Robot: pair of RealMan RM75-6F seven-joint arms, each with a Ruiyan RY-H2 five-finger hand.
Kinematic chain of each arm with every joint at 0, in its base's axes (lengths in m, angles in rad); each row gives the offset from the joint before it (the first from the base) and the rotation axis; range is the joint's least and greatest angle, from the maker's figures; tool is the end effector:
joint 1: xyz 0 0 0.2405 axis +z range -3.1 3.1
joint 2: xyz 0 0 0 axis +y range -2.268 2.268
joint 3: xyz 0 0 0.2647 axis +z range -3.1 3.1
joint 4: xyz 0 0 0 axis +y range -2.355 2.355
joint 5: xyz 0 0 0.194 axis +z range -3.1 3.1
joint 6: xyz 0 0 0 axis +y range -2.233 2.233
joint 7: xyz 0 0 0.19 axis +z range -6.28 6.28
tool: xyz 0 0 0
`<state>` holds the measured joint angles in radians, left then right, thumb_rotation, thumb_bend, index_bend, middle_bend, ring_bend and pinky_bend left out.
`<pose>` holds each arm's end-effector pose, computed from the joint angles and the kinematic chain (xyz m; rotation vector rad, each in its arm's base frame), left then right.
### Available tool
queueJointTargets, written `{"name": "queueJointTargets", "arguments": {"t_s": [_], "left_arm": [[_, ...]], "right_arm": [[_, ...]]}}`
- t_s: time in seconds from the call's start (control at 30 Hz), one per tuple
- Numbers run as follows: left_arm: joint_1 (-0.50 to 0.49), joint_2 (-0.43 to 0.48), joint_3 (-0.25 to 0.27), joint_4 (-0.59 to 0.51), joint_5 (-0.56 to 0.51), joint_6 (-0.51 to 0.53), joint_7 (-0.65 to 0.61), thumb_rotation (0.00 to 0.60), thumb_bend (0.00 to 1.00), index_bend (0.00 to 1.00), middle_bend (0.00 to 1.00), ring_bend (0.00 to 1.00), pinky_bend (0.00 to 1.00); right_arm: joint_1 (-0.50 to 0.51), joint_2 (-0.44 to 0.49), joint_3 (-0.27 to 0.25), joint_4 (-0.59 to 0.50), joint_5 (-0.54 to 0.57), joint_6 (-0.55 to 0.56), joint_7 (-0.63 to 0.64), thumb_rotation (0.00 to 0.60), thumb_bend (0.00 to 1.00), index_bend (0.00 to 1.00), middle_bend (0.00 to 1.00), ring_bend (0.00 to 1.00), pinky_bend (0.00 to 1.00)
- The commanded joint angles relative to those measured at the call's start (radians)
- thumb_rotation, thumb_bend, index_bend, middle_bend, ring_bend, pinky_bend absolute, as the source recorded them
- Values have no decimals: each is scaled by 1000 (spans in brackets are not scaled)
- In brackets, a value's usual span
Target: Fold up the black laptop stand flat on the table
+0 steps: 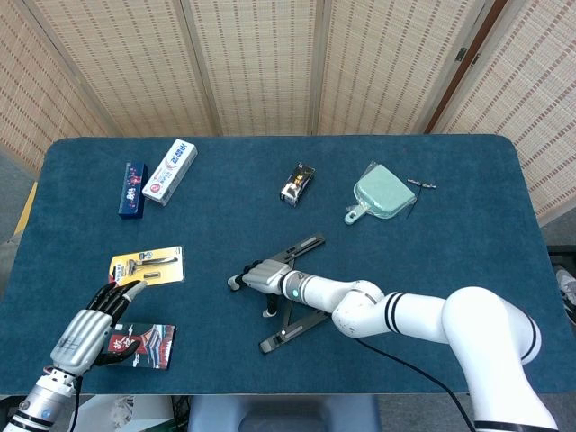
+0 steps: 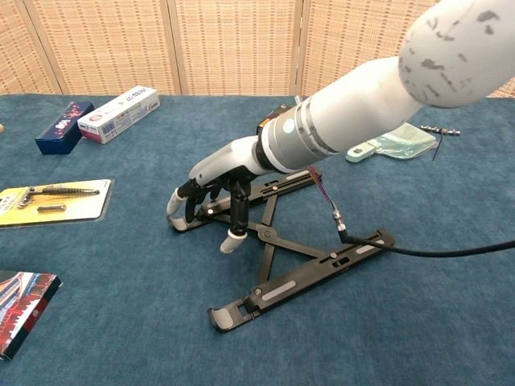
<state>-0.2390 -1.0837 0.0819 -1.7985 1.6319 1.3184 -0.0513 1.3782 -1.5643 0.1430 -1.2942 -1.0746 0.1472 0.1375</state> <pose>-0.2445 0.2284 0.1156 -1.7107 -1.1197 -1.0176 0.0012 -0.3915 -0.1136 2.5744 -1.1379 0.4885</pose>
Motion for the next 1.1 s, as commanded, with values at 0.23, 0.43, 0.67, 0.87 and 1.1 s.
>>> {"name": "queueJointTargets", "arguments": {"t_s": [0.23, 0.43, 0.67, 0.87, 1.1], "left_arm": [[-4, 5, -4, -1, -5, -10, -3, 600, 268, 7, 83, 108, 31], [-15, -2, -8, 4, -2, -26, -4, 600, 268, 7, 83, 108, 31], [-26, -4, -8, 5, 9, -39, -7, 600, 268, 7, 83, 108, 31], [-27, -6, -5, 2, 18, -38, -5, 600, 268, 7, 83, 108, 31], [-21, -2, -2, 2, 13, -33, -7, 600, 268, 7, 83, 108, 21]], "right_arm": [[-161, 196, -42, -245, -167, 234, -84, 600, 114, 0, 88, 0, 58], [-274, 301, -126, -377, -219, 400, -199, 600, 24, 0, 23, 0, 32], [-385, 326, -201, -434, -178, 535, -348, 600, 16, 0, 0, 0, 0], [-432, 274, -220, -390, -125, 593, -456, 600, 16, 0, 0, 0, 0], [-468, 221, -225, -333, -87, 622, -513, 600, 16, 0, 0, 0, 0]]}}
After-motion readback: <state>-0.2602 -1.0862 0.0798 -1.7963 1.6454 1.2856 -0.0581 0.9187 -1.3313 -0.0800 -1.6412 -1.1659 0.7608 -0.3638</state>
